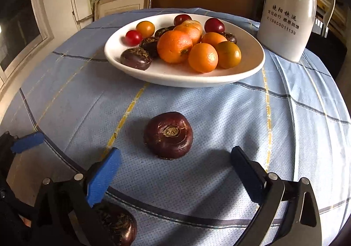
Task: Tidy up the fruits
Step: 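Grasp a brown date with the right tool while the left grasps the last date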
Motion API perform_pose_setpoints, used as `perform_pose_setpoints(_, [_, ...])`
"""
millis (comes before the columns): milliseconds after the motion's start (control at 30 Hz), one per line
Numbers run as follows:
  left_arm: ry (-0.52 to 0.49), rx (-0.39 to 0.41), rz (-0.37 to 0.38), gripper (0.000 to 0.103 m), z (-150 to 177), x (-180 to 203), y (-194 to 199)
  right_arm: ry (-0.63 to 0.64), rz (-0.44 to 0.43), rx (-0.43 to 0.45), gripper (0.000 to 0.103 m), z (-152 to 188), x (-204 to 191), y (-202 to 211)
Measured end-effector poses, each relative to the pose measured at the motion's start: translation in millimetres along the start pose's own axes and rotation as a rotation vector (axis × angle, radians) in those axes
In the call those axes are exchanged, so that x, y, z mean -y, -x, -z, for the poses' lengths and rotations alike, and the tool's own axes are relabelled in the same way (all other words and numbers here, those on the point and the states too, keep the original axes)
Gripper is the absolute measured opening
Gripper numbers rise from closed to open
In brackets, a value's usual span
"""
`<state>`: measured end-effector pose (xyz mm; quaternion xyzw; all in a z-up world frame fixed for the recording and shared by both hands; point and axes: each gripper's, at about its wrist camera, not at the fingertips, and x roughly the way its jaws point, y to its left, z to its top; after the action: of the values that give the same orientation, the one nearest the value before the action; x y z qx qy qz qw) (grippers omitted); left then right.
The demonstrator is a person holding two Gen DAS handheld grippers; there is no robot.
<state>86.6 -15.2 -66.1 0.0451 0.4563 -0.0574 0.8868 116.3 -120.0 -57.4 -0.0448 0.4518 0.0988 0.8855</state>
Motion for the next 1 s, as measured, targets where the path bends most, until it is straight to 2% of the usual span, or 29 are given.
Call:
perform_pose_setpoints(233, [0.0,0.0,0.0,0.099,0,0,0,-0.008,-0.015,0.012,0.099,0,1,1])
perform_pose_setpoints(333, [0.0,0.0,0.0,0.099,0,0,0,-0.006,-0.015,0.029,0.085,1,1,4])
perform_pose_setpoints(367, [0.0,0.0,0.0,0.099,0,0,0,0.0,-0.017,0.033,0.077,1,1,5])
perform_pose_setpoints(433, [0.001,0.0,0.0,0.099,0,0,0,0.017,-0.025,0.048,0.057,1,-2,7])
perform_pose_setpoints(467, [0.0,0.0,0.0,0.099,0,0,0,0.021,-0.029,0.056,0.04,1,-2,8])
perform_pose_setpoints(600, [-0.011,-0.003,0.007,0.099,0,1,1,0.0,-0.057,0.072,0.04,2,4,12])
perform_pose_setpoints(667, [-0.031,0.015,0.088,0.098,4,5,9,-0.01,-0.059,0.074,0.04,3,9,14])
perform_pose_setpoints(767, [-0.096,0.115,0.224,0.098,9,22,33,-0.06,-0.075,0.09,0.04,4,23,22])
perform_pose_setpoints(800, [-0.138,0.15,0.235,0.098,12,32,42,-0.071,-0.077,0.096,0.04,3,25,24])
perform_pose_setpoints(867, [-0.193,0.168,0.204,0.099,16,47,45,-0.094,-0.083,0.105,0.04,2,32,28])
perform_pose_setpoints(1000, [-0.232,0.145,0.229,0.098,16,61,40,-0.126,-0.105,0.108,0.04,2,40,30])
